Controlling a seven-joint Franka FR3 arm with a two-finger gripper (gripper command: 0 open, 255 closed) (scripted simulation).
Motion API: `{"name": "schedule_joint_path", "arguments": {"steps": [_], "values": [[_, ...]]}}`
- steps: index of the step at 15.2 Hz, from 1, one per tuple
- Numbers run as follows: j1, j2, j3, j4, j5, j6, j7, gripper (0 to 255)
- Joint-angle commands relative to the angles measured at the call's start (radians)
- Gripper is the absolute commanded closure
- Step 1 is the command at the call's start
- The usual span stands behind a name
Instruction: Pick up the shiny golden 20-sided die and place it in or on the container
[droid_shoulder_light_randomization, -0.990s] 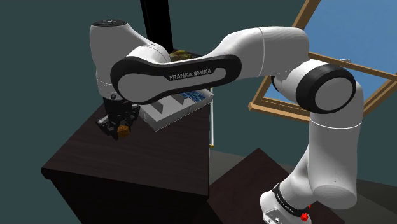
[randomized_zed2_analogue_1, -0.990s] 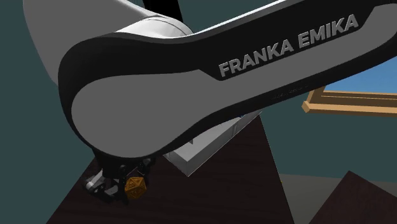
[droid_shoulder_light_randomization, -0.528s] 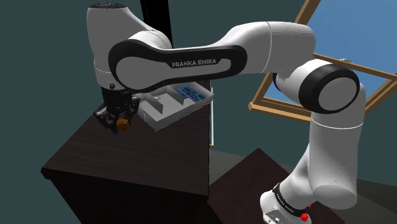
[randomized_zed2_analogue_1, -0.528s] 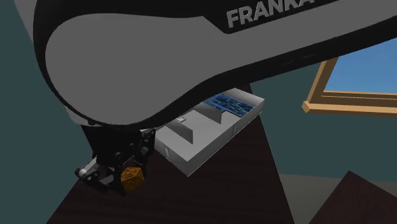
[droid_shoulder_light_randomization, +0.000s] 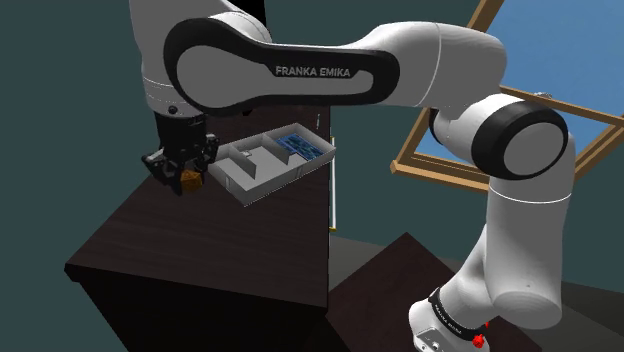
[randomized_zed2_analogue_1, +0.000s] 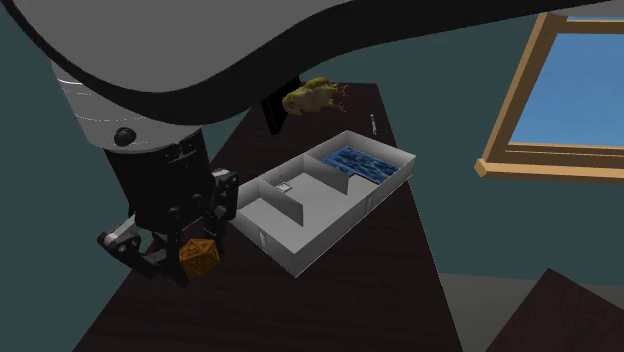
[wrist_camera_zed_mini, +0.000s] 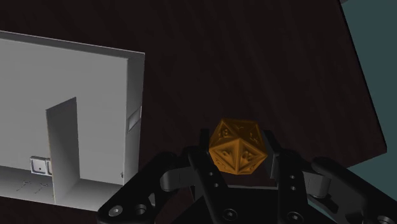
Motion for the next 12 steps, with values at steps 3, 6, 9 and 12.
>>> {"name": "schedule_joint_path", "arguments": {"steps": [3, 6, 9, 12], "values": [[0.011, 0.006, 0.001, 0.064, -0.001, -0.058, -0.002, 255], [0.02, 0.014, 0.001, 0.12, -0.004, -0.104, -0.004, 255], [0.0, -0.006, 0.0, 0.113, 0.005, -0.116, -0.024, 255], [-0.075, -0.076, -0.005, 0.01, 0.035, -0.079, -0.085, 255]]}}
